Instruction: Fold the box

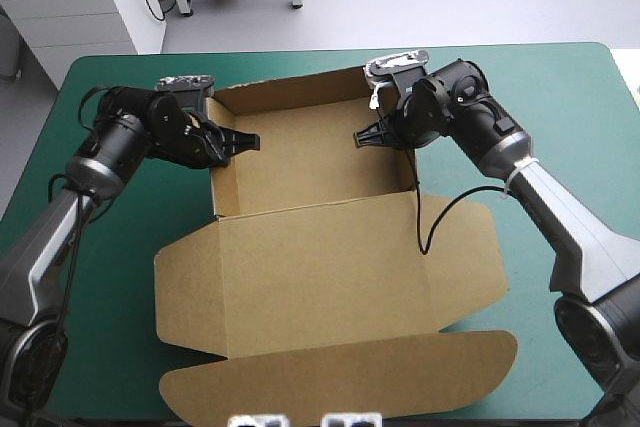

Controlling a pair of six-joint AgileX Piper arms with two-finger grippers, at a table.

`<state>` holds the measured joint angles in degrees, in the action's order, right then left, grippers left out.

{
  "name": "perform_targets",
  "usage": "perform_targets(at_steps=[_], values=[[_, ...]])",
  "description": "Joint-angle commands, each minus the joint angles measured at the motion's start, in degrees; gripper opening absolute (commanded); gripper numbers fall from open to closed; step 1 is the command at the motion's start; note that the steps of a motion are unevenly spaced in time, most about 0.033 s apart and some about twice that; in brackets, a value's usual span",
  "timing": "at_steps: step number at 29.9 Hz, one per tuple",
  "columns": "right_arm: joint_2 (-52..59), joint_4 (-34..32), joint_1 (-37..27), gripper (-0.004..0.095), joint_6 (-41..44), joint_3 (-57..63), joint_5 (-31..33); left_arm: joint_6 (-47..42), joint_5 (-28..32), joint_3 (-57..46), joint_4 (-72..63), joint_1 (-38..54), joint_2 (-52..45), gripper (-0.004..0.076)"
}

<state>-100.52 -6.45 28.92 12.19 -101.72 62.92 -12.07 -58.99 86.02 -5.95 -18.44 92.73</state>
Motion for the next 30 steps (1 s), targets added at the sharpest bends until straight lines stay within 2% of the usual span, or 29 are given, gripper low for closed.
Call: perform_targets(at_steps=[1, 5, 12, 22, 26, 30], values=[[0.2, 4.8, 0.9, -0.0001, -3.0, -1.6, 3.3, 0.9, 4.6, 2.3, -2.8, -2.2, 0.9, -0.0008], [-3.4, 8.0, 0.9, -0.0001, -3.0, -0.6, 6.8, -0.9, 3.6, 2.3, -3.1, -3.3, 4.5, -0.0008], [-9.2, 14.8, 0.9, -0.0001, -3.9, 1.2, 6.6, -2.7, 1.9, 2.3, -4.3, -3.4, 9.0, -0.0008], [-11.0, 14.6, 0.9, -0.0001, -3.6, 1.1, 3.2, -2.7, 0.8, 2.3, -4.7, -3.4, 11.3, -0.0008], [-11.0, 14.0, 0.9, 0.0, -3.5, 1.1, 3.0, -2.7, 0.6, 2.3, -4.9, -3.4, 11.5, -0.0008], [-11.0, 10.7, 0.9, 0.0014, -3.5, 1.1, 5.3, -2.4, -1.0, 2.3, -4.6, -3.4, 11.5, 0.0014]])
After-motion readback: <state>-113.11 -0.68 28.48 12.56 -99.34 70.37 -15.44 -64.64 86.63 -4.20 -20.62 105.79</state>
